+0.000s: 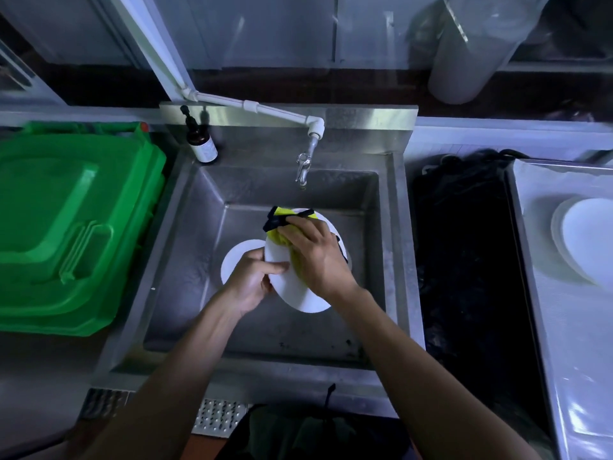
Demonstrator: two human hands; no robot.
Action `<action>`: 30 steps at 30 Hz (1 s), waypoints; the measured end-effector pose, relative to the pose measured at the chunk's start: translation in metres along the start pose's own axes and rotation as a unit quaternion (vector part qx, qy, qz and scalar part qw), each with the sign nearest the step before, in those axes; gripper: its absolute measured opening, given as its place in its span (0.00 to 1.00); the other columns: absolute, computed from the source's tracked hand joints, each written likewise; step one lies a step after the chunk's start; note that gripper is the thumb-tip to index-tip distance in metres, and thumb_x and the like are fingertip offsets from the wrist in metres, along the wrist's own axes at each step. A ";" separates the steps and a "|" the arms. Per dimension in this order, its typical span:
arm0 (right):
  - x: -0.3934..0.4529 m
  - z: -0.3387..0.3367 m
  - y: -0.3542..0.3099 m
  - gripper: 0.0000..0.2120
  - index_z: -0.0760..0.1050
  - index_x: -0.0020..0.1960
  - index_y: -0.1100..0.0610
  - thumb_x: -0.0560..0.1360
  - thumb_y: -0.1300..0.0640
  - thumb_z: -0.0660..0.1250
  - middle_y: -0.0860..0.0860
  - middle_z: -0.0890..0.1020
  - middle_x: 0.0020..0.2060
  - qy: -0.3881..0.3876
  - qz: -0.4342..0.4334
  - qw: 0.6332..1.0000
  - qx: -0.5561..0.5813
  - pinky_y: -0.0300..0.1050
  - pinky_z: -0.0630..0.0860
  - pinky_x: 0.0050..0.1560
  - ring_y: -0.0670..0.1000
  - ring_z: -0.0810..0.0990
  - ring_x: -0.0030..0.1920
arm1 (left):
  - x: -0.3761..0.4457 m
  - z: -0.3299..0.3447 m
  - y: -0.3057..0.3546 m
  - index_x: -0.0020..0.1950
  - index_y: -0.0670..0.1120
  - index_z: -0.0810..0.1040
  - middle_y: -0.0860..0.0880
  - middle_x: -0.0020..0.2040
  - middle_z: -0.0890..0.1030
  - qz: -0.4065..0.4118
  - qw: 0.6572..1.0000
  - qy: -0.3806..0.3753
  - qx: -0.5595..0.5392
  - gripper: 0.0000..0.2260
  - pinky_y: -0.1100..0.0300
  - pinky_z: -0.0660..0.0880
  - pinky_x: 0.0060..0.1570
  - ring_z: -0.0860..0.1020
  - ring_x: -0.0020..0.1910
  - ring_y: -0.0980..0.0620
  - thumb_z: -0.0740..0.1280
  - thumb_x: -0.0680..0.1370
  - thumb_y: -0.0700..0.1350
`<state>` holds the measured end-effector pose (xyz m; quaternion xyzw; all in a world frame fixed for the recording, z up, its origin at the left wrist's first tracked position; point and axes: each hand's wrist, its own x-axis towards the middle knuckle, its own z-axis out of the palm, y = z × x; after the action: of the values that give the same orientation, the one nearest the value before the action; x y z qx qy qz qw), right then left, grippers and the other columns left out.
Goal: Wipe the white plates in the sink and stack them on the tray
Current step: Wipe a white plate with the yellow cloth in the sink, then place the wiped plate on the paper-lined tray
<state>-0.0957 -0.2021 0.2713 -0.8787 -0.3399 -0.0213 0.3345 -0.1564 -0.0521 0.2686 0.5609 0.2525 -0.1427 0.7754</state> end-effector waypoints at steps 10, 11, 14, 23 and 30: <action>-0.012 0.007 0.007 0.18 0.79 0.66 0.56 0.77 0.56 0.69 0.53 0.79 0.65 0.057 0.050 0.997 -0.019 0.61 0.78 0.52 0.62 0.77 0.56 | 0.019 -0.005 0.012 0.52 0.40 0.83 0.40 0.47 0.85 0.031 0.999 0.029 -0.006 0.10 0.43 0.78 0.47 0.83 0.45 0.40 0.70 0.72 0.33; -0.015 0.004 0.008 0.20 0.78 0.67 0.55 0.75 0.56 0.70 0.53 0.79 0.65 0.044 0.062 0.997 -0.025 0.61 0.78 0.52 0.62 0.77 0.56 | 0.022 -0.004 0.015 0.53 0.40 0.83 0.41 0.47 0.86 0.036 0.999 0.029 -0.002 0.09 0.45 0.79 0.45 0.84 0.44 0.41 0.69 0.74 0.32; -0.026 -0.003 0.011 0.26 0.76 0.68 0.54 0.70 0.61 0.74 0.53 0.78 0.65 -0.002 0.098 0.994 -0.055 0.62 0.78 0.50 0.63 0.77 0.55 | 0.031 -0.001 0.026 0.52 0.42 0.83 0.39 0.47 0.86 0.054 0.995 0.033 0.073 0.11 0.45 0.80 0.41 0.84 0.42 0.43 0.71 0.70 0.39; -0.059 -0.038 0.024 0.20 0.77 0.67 0.54 0.78 0.68 0.64 0.53 0.77 0.65 -0.013 0.204 0.974 -0.101 0.60 0.76 0.55 0.60 0.75 0.60 | 0.058 0.032 0.040 0.50 0.42 0.78 0.42 0.45 0.82 0.173 0.886 -0.004 0.430 0.06 0.51 0.76 0.41 0.80 0.43 0.45 0.66 0.78 0.44; -0.095 -0.085 0.053 0.20 0.76 0.67 0.48 0.79 0.65 0.62 0.48 0.77 0.65 0.031 0.266 0.958 -0.103 0.62 0.77 0.52 0.59 0.74 0.57 | 0.059 0.099 0.038 0.41 0.44 0.71 0.50 0.30 0.69 0.272 0.763 -0.034 0.586 0.08 0.55 0.59 0.27 0.70 0.31 0.43 0.64 0.80 0.40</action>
<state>-0.1198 -0.3374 0.2815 -0.9660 -0.0790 0.0063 0.2460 -0.0654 -0.1288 0.2903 0.9458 -0.0703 -0.0649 0.3104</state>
